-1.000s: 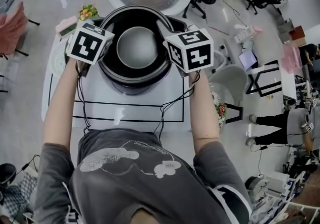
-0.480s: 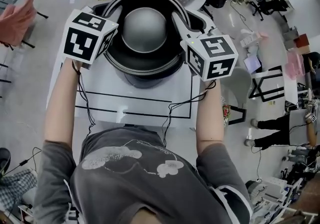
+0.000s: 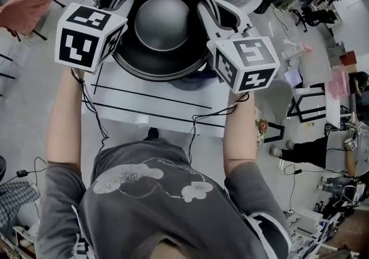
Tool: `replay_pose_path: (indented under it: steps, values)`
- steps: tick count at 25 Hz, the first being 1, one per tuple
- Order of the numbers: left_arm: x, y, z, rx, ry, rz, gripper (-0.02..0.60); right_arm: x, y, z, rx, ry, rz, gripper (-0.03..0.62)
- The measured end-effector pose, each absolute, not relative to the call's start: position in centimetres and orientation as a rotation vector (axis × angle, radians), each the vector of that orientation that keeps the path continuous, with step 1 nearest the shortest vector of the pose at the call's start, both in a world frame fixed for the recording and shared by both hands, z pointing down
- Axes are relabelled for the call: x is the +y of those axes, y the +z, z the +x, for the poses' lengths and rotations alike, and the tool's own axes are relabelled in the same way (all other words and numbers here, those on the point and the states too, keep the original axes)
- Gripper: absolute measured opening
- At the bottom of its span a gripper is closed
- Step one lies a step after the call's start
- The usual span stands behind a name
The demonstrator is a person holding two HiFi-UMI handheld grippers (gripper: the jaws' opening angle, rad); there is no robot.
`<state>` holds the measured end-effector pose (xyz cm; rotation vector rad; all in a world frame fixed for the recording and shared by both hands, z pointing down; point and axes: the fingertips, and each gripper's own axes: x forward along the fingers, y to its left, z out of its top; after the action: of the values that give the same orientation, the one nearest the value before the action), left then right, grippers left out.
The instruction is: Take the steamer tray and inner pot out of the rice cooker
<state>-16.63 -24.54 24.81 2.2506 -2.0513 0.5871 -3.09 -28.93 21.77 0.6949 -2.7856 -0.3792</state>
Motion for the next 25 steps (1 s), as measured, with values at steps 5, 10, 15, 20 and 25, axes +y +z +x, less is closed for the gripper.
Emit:
replay_pose_path:
  steps: [5,10,15,20,25]
  values:
    - [-20.4,26.5,-20.2,-2.055,0.576,2.169,0.038,-25.4,23.1,-7.1,-2.779,-0.348,0.602,0.078]
    - [-16.1,29.5,-22.8,-2.02,0.579,2.1,0.038,-21.8,26.0,-9.9,-2.753,-0.277,0.537,0.078]
    - [-11.3,34.6,-24.8,-1.949,0.553,2.016,0.038,-17.5,30.7,-12.3,-2.697,-0.195,0.47,0.078]
    - [-9.3,39.2,-26.0,-1.869,0.573,1.966,0.038,-15.7,35.3,-13.5,-2.647,-0.098,0.451,0.078]
    - [-8.9,42.7,-26.3,-1.79,0.595,1.929,0.038,-15.4,38.7,-13.8,-2.603,-0.024,0.447,0.078]
